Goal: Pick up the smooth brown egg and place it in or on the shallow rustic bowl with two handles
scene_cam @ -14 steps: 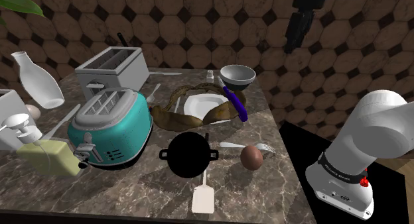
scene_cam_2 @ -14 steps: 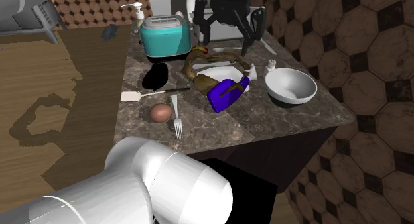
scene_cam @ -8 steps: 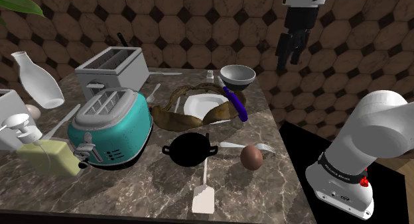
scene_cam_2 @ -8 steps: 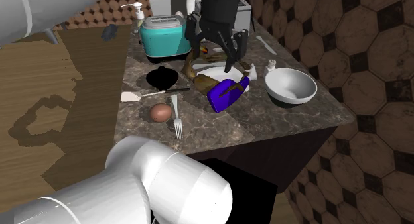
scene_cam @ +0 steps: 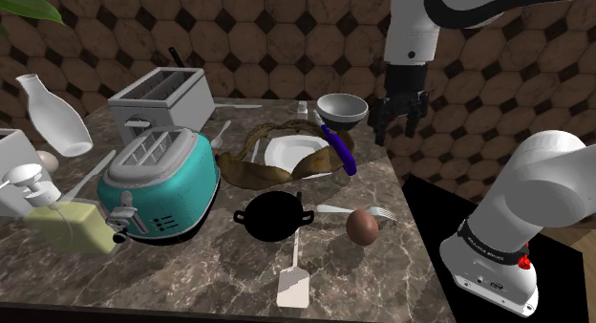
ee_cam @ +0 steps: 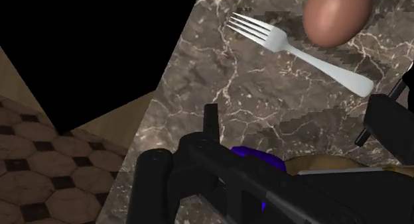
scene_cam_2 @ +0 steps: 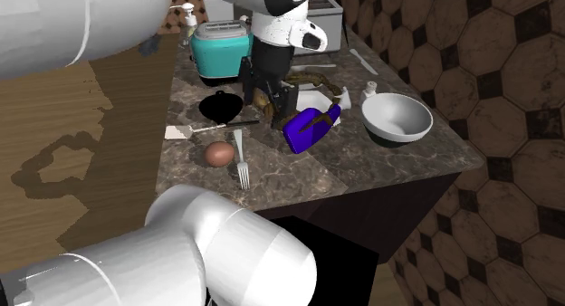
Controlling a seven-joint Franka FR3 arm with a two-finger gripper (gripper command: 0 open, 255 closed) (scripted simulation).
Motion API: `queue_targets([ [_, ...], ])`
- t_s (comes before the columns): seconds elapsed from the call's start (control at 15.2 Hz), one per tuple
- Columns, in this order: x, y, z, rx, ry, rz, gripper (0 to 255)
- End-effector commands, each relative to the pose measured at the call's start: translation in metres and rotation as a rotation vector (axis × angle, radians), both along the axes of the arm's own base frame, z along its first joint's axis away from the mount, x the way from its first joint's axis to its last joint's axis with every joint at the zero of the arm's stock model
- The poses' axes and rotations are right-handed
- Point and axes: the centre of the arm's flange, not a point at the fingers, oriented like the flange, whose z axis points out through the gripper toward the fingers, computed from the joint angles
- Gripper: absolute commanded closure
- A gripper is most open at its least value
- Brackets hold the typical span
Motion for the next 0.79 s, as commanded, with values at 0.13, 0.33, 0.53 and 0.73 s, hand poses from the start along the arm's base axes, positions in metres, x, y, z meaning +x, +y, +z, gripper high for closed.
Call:
queue_targets([
  [0.13, 0.005, 0.027, -0.045, 0.016, 0.066, -0.131, 0],
  [0.33, 0.009, 0.046, -0.078, 0.028, 0.115, -0.225, 0],
  [0.53, 0.013, 0.066, -0.111, 0.040, 0.164, -0.320, 0],
  [0.73, 0.017, 0.085, -0.142, 0.051, 0.210, -0.409, 0],
])
